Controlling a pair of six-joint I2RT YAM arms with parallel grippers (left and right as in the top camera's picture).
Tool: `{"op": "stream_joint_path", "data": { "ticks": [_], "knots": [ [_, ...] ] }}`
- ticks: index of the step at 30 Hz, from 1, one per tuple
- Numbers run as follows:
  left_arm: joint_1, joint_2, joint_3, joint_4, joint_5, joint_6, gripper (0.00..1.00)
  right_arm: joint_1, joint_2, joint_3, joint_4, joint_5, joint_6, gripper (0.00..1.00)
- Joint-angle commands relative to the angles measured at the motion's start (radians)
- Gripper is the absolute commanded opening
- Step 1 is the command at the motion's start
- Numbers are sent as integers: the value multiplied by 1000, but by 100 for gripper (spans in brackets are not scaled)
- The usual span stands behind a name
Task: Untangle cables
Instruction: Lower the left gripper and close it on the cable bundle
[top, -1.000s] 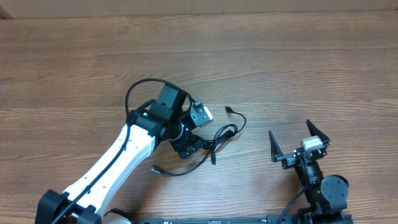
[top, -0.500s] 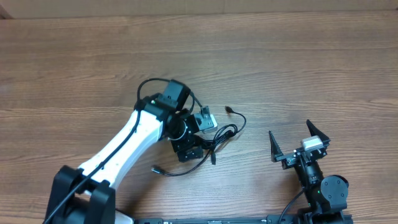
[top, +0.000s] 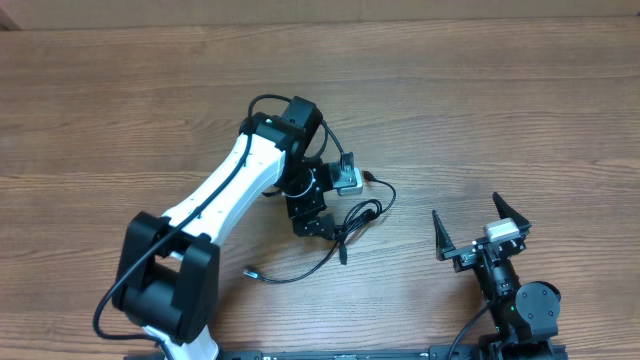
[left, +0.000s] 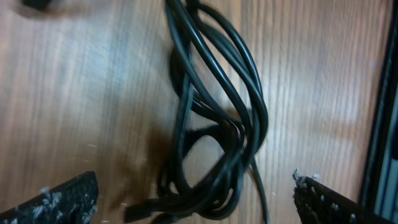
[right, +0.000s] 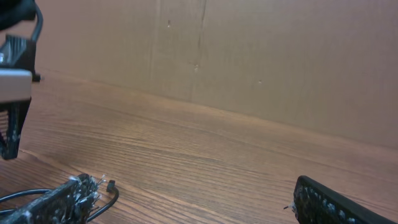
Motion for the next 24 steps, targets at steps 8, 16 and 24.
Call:
{"op": "stream_joint_path", "data": {
  "ticks": [8, 16, 24],
  "knots": [
    [5, 58, 23, -106, 59, 172, 100, -3, -10, -9, 3, 2, -3, 100],
    [3, 58, 7, -105, 75, 182, 100, -3, -10, -9, 3, 2, -3, 100],
    [4, 58, -21, -105, 75, 212, 100, -3, -10, -9, 3, 2, -3, 100]
  ]
}}
